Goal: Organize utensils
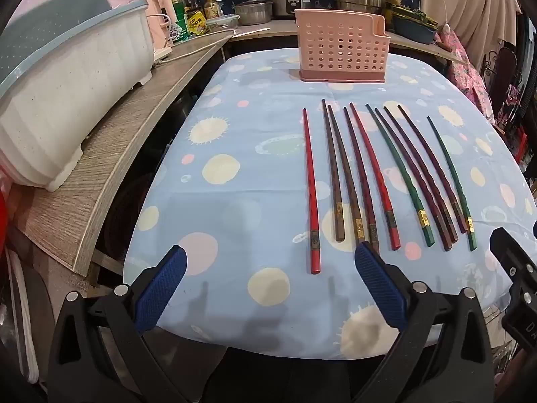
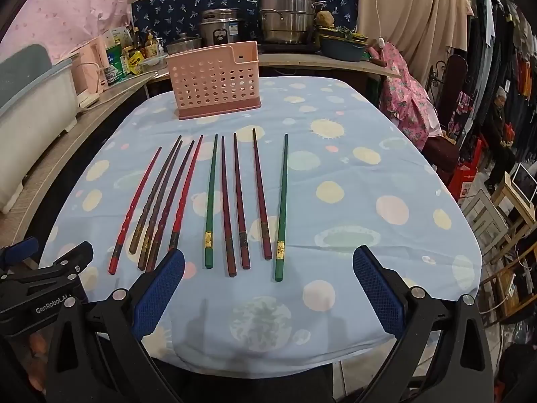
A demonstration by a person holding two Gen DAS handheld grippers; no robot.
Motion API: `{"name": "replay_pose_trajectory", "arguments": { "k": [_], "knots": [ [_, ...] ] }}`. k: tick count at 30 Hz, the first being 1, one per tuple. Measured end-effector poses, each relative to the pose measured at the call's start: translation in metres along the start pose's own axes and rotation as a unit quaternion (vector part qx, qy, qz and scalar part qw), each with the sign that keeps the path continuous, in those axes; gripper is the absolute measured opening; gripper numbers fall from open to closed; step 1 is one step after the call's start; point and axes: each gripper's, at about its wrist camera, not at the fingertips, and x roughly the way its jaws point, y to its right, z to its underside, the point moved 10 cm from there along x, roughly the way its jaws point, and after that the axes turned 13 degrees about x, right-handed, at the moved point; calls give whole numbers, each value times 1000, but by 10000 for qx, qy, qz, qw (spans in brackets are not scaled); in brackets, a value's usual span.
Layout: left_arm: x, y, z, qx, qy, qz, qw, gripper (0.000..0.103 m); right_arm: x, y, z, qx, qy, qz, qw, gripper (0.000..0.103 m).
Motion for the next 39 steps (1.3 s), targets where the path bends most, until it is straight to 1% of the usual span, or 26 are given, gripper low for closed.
{"name": "replay_pose_trajectory", "arguments": {
  "k": [4,9,11,16,39],
  "knots": [
    [-3,1,0,-2,0,-59,10000,96,1,2,1,12,3,6,10000,96],
    [-4,0,5,9,40,-55,10000,96,-8,-5,-1,1,53,-47,10000,96],
    [-5,-1,1,9,-11,-23,10000,96,-9,-5,1,17,71,-68,10000,96],
    [-9,-2,1,16,1,-11,10000,96,-12,-4,0,51,44,-109,9999,96],
    [-11,0,1,45,-9,-57,10000,95,-12,-3,0,58,42,-135,9999,96]
  ]
}}
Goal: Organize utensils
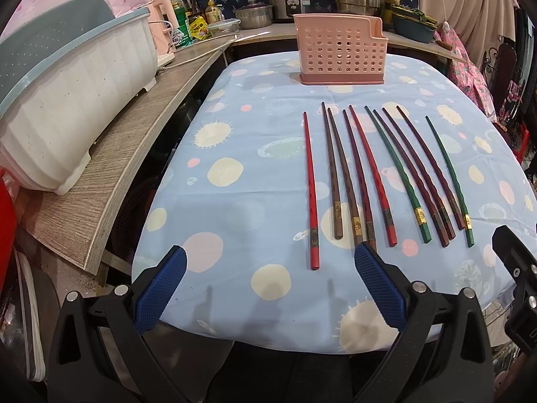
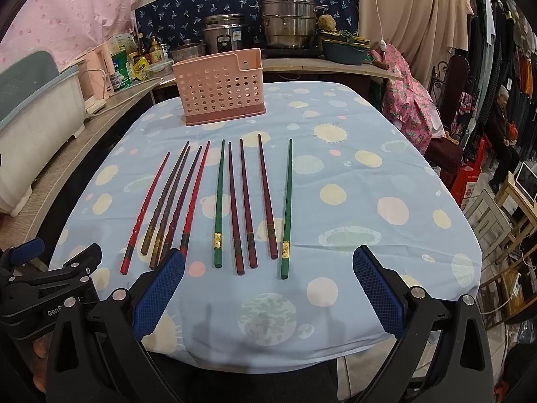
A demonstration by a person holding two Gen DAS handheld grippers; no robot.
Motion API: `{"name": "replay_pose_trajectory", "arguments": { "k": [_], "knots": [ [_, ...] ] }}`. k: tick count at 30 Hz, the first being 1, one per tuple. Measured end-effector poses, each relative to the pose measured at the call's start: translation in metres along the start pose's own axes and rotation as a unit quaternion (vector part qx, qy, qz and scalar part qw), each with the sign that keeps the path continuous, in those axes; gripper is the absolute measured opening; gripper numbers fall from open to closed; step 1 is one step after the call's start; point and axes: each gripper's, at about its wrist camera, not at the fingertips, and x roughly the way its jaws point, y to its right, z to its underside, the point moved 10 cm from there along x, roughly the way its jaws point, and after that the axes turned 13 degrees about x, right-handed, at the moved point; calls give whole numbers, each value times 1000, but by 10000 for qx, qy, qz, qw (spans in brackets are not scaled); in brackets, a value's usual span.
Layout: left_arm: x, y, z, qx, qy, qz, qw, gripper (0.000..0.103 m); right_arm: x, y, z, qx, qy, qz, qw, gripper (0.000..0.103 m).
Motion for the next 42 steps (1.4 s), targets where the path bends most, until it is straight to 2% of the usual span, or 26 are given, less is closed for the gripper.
{"name": "replay_pose_trajectory", "arguments": {
  "k": [42],
  "knots": [
    [-5,2,2,20,3,-17,10000,95,-2,1,3,78,-1,-43,10000,96]
  ]
}}
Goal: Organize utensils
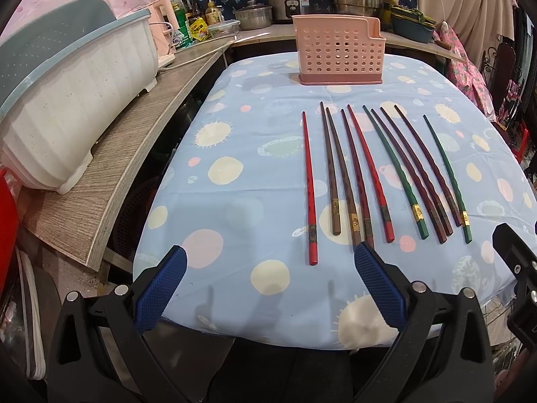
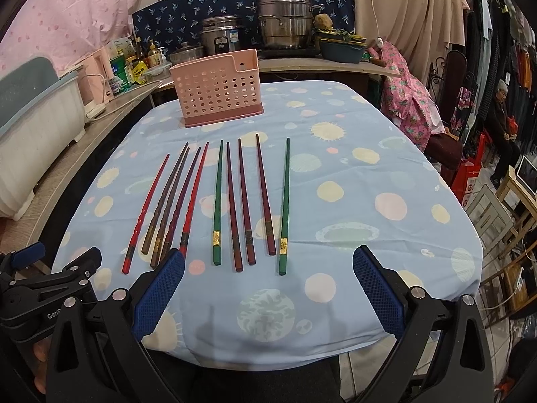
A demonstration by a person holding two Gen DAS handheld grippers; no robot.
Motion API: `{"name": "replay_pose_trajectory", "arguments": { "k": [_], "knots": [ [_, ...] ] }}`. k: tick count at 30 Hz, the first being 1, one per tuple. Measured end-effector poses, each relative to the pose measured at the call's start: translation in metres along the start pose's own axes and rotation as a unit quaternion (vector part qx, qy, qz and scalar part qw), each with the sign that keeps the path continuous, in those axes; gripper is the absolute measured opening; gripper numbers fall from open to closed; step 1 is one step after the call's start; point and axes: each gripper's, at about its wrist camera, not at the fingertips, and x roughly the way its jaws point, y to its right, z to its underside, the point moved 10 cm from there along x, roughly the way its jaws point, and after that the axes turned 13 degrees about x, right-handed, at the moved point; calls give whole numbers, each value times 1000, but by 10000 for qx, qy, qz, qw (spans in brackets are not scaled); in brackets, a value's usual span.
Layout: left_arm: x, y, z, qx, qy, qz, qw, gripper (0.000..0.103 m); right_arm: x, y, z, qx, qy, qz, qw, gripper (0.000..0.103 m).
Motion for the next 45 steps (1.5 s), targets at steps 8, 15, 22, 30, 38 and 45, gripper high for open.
{"name": "replay_pose_trajectory", "arguments": {
  "k": [8,15,22,30,38,45],
  "knots": [
    [0,0,0,1,0,-1,10000,95,0,0,0,6,1,-6,10000,96],
    [-2,-2,1,0,-4,1,10000,95,0,0,0,5,3,-7,10000,96],
    [2,1,1,-32,-43,47,10000,95,1,1,0,19,-7,5,10000,96],
    [30,-8,3,-316,-216,289,9988,95,16,15,-2,179,-95,104,9997,96],
    [61,-7,-1,-426,-284,490,9975,95,49,34,-16,334,-158,262,9990,85],
    [77,0,-9,-393,-305,574,9971,89,82,37,-27,453,-310,260,9982,63]
  ]
}}
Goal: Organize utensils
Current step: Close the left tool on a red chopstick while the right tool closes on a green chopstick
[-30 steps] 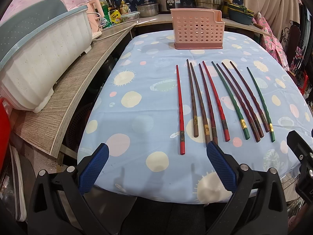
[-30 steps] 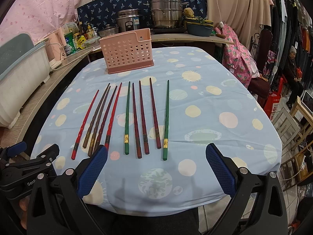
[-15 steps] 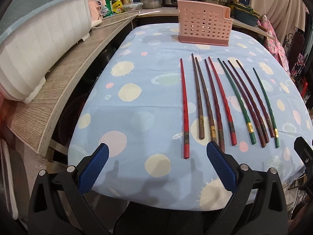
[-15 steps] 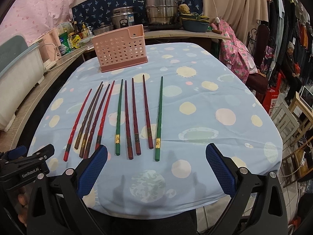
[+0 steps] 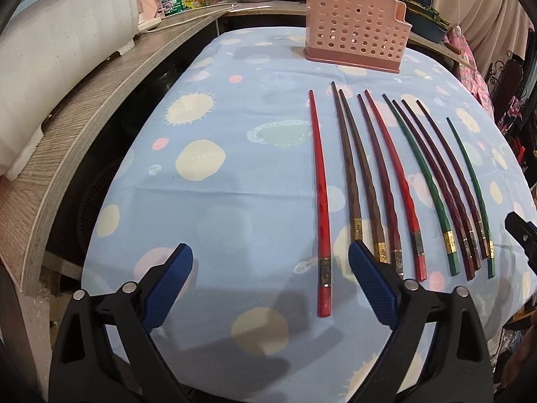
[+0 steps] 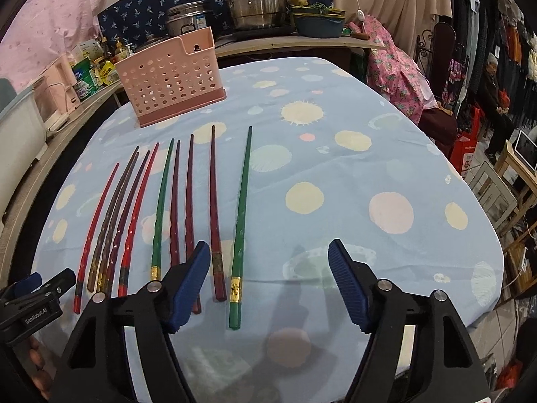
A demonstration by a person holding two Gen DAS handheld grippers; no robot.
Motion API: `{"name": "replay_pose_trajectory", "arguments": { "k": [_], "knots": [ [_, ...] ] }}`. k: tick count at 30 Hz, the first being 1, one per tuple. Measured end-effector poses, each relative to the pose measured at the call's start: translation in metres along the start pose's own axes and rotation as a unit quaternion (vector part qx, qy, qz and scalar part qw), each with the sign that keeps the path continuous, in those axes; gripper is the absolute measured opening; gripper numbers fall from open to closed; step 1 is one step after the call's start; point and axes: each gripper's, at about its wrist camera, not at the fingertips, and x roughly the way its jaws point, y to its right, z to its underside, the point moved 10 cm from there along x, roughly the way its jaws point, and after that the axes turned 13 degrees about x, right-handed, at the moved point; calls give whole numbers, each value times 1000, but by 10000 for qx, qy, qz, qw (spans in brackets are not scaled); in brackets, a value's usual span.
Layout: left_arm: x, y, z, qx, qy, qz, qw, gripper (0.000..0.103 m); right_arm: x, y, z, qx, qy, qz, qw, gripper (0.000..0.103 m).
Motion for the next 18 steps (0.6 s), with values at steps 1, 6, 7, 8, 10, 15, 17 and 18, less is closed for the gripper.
{"name": "replay_pose_trajectory", "arguments": {
  "k": [1,6,7,8,10,15,17,18],
  "knots": [
    [2,1,0,7,-11,11,10000,89,5,-1,1,-17,-37,10,10000,61],
    [9,3,4,36,-82,54,9999,86,19,-4,10,-18,-207,-2,9998,44],
    [11,3,5,32,-99,59,9999,85,21,-5,12,-9,-240,-6,9997,41],
    [12,3,6,25,-114,62,9999,85,22,-5,15,-11,-276,0,9996,37],
    [15,2,8,7,-166,68,9998,81,22,-5,17,-68,-236,50,9997,35],
    [13,1,12,10,-74,67,9999,75,18,-2,20,-69,-215,37,9997,31],
    [10,2,14,45,-40,80,10000,70,15,0,23,-98,-194,45,9998,29],
    [9,3,15,48,-30,95,9999,67,14,1,25,-122,-181,57,9997,28]
  ]
}}
